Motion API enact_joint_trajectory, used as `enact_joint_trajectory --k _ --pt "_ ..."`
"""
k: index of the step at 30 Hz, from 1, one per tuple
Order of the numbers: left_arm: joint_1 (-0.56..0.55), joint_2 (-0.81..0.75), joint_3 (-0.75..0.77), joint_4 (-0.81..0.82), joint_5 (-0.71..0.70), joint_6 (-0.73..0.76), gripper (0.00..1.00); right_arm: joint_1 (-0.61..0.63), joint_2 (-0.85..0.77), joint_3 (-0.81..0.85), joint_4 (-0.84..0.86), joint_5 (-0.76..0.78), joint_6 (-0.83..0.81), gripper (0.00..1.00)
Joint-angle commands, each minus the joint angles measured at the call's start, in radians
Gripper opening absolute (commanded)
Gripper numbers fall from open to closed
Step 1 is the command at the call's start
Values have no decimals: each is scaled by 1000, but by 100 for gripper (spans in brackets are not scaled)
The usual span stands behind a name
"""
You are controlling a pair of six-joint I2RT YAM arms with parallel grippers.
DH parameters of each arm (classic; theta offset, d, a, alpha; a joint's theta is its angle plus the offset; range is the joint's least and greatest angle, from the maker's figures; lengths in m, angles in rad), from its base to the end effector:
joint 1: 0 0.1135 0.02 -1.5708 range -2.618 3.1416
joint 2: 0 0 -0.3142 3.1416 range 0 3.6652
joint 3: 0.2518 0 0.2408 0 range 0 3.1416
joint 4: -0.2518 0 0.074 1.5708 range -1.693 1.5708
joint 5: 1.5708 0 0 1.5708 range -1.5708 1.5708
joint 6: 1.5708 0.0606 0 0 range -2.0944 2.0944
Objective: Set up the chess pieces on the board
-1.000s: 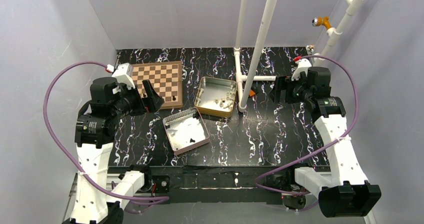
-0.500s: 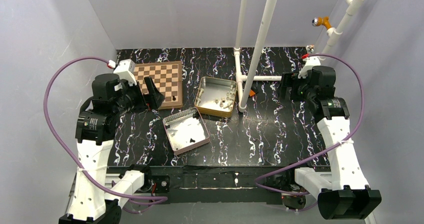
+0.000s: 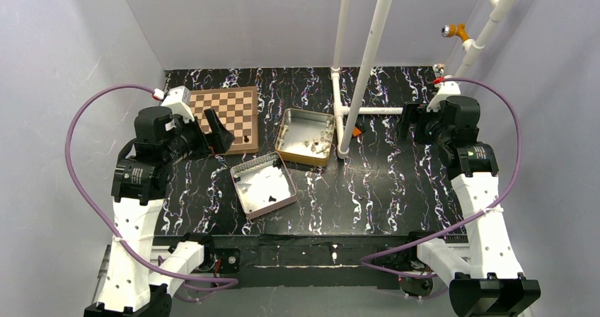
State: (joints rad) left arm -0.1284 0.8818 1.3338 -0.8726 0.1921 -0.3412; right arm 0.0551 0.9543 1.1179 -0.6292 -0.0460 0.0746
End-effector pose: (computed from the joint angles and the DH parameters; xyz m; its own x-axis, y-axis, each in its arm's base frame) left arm 0.1232 -0.0276 0.4573 -0.4815 -0.2690 -0.8341 0.1458 0.9139 -0.3789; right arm 0.1784 0.0126 0.4066 -0.4542 0.0495 -0.8895 -0.0624 0.9942 0.0872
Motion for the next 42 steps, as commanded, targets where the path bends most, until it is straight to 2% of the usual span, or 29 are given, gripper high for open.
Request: enact_joint_trajectory --k 1,42 --pt "-5 -5 -24 15 -18 5 98 -6 -26 21 24 30 11 98" --pt "-5 -17 -64 52 -55 16 98 -8 -20 16 44 31 24 99"
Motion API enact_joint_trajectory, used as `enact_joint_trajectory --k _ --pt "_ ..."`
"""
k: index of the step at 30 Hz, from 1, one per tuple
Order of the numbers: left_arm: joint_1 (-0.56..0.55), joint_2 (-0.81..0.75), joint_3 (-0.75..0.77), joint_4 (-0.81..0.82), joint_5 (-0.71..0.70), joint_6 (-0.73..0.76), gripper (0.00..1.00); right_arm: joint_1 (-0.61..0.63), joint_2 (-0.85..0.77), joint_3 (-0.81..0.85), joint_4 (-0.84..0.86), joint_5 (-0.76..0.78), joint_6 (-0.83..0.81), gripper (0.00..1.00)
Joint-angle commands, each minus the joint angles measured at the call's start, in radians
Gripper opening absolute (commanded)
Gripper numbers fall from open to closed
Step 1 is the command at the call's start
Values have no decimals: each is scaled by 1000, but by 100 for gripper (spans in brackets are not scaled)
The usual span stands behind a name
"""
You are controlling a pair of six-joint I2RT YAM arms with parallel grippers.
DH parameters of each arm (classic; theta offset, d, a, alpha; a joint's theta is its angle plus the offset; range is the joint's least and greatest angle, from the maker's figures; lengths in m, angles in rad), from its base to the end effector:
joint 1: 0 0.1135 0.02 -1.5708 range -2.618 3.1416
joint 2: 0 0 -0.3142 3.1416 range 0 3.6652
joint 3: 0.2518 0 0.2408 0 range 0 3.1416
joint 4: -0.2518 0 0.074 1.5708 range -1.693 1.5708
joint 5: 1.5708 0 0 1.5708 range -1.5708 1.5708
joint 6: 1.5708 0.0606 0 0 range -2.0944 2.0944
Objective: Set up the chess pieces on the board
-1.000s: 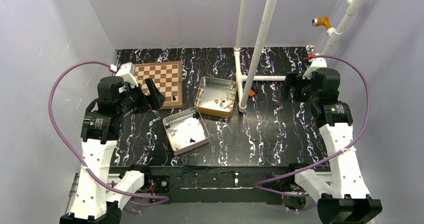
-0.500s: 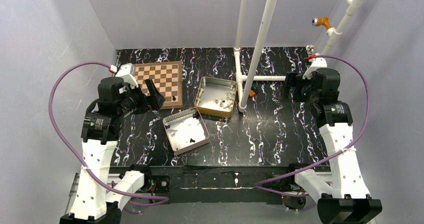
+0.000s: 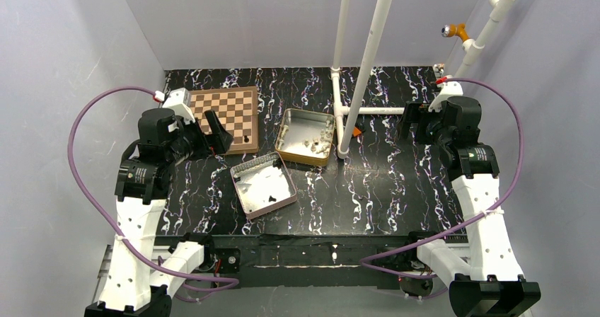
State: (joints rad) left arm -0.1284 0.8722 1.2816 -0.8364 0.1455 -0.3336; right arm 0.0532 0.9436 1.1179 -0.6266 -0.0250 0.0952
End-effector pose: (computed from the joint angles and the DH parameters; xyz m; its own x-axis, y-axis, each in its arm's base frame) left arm 0.1277 -0.0253 0.4465 -0.4724 -0.2657 -0.8404 0.1089 0.9286 -0.3548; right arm 0.1756 0.0109 0.4086 -0.4416 0.0717 -0.8943 -0.0338 0.9948 0.0964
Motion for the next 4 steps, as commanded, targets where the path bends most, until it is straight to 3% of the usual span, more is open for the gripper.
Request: enact_joint_trajectory --k 1,4 --pt "-5 -5 -10 18 -7 7 98 -6 -11 15 42 9 1 98" --pt "-5 -2 -5 18 -4 7 98 -6 -15 7 35 0 -7 98"
